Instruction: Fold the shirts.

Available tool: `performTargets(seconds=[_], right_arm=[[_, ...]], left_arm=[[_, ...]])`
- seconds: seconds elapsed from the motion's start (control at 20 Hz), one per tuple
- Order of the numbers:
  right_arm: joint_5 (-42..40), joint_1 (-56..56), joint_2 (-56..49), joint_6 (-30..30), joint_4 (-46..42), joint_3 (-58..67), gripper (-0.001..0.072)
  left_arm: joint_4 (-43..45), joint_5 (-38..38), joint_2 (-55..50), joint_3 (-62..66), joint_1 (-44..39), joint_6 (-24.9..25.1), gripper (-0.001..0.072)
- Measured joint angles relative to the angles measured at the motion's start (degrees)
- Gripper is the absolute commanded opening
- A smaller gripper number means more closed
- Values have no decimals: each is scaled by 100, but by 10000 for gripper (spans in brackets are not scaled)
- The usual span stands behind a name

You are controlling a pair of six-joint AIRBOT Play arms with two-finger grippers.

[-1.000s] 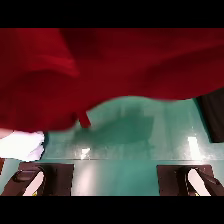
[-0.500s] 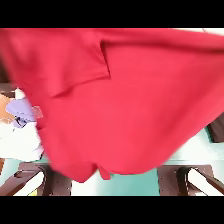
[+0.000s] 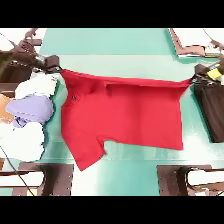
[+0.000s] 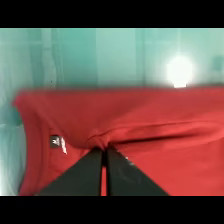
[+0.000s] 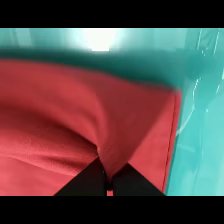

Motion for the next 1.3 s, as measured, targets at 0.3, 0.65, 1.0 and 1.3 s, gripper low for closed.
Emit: performTargets(seconds=[0.3,0.65,1.0,1.3], right_arm=[[-186,79,-820,-46,2,647,18],[-761,81,-219,-151,-22,-874,184],[-885,-31,286,-315,638,-1687,450],[-426,-48,1394,-483,914,-1775,450]], left_arm=[[15,496,-479,-52,-2,179,28],[352,-138,-551,-817,0,334,77],[632,-575,-299,-1303,0,166,482],[1145,-752,1611,-3230,2,-170,482]])
